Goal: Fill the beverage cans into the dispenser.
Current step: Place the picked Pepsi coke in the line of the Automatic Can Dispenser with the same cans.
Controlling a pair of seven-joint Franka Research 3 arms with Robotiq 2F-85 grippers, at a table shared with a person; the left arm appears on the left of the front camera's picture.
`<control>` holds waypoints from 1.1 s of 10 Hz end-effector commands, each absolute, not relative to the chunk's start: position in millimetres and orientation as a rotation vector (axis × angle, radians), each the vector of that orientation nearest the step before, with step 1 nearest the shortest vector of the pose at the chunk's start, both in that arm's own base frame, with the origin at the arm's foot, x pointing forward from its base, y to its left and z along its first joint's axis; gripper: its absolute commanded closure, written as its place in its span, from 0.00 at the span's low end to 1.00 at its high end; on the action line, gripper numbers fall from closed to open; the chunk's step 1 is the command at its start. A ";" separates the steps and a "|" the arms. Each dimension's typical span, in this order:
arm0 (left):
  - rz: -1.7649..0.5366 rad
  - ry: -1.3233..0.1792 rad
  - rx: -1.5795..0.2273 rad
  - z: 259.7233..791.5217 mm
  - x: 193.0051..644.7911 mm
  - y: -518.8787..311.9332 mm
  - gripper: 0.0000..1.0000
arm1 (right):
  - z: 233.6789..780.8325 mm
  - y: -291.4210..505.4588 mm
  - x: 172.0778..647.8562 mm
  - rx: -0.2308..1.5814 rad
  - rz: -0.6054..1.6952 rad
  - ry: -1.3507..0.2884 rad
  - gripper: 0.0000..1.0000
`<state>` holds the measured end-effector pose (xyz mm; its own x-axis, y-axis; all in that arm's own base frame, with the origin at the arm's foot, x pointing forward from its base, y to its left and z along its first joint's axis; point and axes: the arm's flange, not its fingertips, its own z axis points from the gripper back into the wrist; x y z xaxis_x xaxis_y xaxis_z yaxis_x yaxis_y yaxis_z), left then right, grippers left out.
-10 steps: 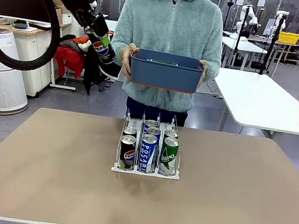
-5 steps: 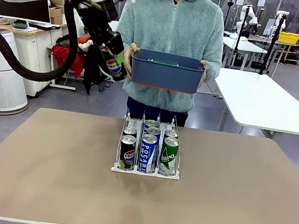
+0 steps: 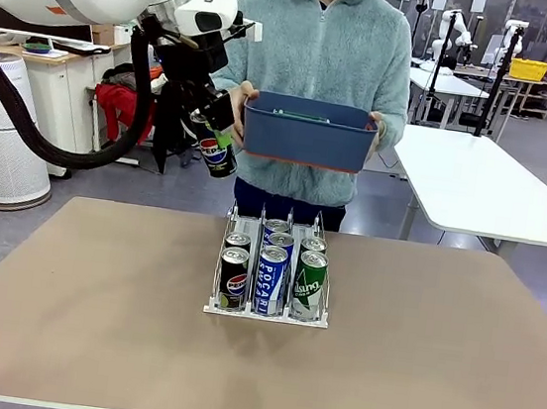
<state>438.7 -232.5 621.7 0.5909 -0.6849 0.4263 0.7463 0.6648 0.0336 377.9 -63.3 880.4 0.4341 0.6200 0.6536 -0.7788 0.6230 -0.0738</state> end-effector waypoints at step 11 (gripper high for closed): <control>-0.786 -0.480 0.053 566.8 372.4 -276.1 0.42 | 880.3 -62.5 376.6 0.255 0.884 -0.698 0.00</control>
